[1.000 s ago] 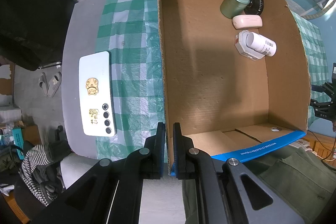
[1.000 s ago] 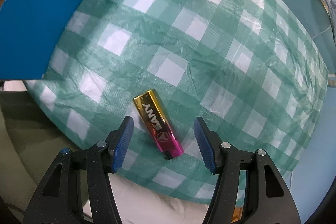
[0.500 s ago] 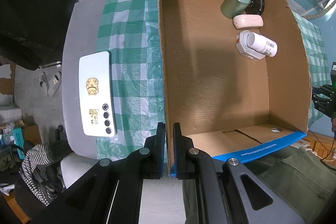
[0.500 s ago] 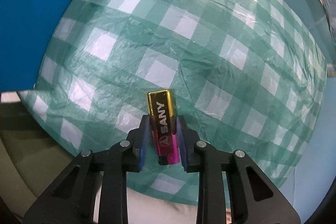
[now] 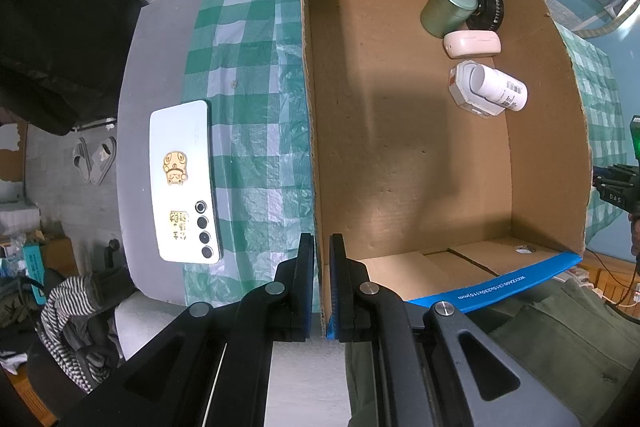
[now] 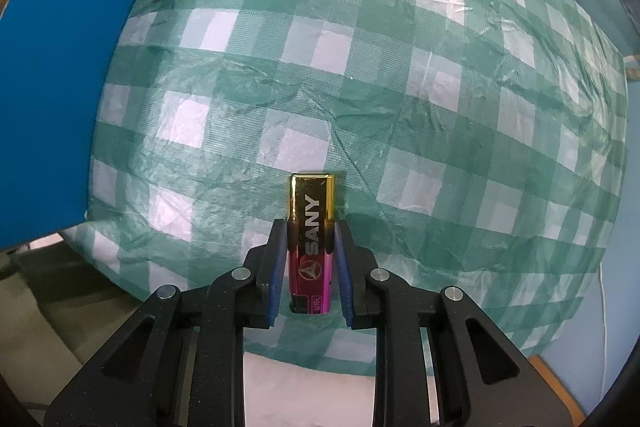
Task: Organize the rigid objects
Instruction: 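Carry the gold-pink lighter into the box and release it beside the puck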
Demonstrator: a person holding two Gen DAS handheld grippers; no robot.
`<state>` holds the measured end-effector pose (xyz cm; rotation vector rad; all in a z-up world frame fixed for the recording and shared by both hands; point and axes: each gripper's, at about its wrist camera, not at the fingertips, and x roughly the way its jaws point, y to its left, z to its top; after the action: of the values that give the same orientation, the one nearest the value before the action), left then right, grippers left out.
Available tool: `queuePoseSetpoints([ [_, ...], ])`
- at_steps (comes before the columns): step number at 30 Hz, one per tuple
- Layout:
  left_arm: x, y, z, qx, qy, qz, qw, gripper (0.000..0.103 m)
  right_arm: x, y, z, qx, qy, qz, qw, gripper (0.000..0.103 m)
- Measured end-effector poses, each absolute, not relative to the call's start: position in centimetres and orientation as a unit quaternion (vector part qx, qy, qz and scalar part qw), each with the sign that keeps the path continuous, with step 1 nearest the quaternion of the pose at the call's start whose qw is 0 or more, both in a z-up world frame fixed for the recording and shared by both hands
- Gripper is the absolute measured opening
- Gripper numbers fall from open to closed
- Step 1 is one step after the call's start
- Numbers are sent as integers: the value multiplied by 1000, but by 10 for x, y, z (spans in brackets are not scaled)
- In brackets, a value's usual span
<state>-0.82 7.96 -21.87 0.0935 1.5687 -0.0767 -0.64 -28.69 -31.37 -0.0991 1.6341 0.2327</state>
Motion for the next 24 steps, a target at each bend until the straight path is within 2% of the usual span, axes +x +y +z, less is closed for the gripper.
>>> queuePoseSetpoints([
  [24,-8,79,-219,43,705,-37,707,7,40,-254,-231,-34,688,133,713,22],
])
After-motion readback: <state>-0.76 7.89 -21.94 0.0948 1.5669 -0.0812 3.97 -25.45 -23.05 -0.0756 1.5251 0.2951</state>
